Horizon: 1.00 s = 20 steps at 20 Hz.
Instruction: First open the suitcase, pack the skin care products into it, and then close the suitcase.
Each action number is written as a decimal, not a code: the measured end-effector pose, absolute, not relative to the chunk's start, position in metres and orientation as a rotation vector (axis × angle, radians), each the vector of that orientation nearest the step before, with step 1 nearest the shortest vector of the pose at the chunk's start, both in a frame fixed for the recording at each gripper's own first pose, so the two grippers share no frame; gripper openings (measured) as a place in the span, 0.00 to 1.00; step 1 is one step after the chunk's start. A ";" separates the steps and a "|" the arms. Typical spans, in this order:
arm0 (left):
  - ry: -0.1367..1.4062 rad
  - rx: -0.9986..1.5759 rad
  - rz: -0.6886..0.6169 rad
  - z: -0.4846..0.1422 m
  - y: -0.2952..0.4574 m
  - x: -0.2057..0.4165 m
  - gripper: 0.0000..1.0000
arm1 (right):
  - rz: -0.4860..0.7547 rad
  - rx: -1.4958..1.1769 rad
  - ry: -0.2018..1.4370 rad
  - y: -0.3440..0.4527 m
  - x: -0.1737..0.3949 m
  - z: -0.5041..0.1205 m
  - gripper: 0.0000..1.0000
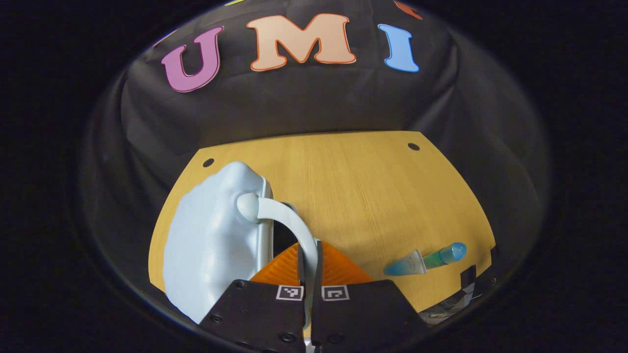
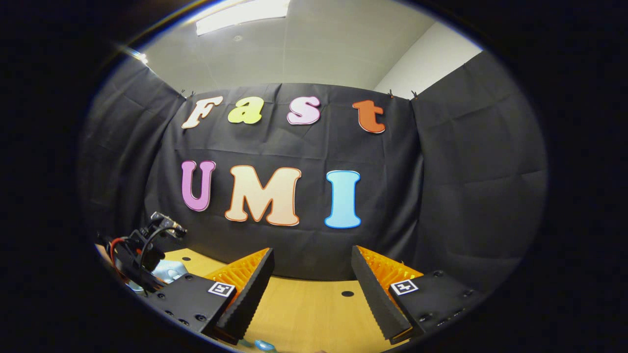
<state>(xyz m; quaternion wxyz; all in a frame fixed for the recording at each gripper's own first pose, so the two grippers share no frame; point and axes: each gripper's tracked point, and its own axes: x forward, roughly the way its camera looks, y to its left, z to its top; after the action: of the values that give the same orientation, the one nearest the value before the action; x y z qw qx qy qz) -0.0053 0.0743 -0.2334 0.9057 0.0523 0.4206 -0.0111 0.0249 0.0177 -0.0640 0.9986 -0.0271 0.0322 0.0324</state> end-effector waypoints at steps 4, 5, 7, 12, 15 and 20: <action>0.790 0.099 0.023 -0.179 0.115 0.003 0.00 | 0.095 -0.047 0.057 0.039 0.028 -0.066 0.99; 0.777 0.110 0.032 -0.167 0.127 0.004 0.00 | 0.100 -0.038 0.060 0.044 0.028 -0.068 0.99; 0.746 0.127 0.060 -0.145 0.153 0.004 0.00 | 0.107 -0.023 0.068 0.055 0.030 -0.071 0.99; 0.654 0.173 0.193 -0.099 0.239 0.000 0.00 | 0.121 0.011 0.077 0.086 0.038 -0.075 0.99; 0.617 0.206 0.255 -0.087 0.285 -0.002 0.00 | 0.127 0.013 0.070 0.109 0.043 -0.073 0.99; 0.565 0.207 0.297 -0.077 0.344 -0.005 0.00 | 0.139 -0.014 0.058 0.151 0.042 -0.071 0.99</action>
<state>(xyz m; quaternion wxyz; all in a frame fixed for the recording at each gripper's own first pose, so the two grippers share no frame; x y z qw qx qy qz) -0.0048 0.3445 -0.0774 0.9442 0.1015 0.2772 0.1459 0.0420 0.1514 -0.0714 0.9971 -0.0069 0.0292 0.0693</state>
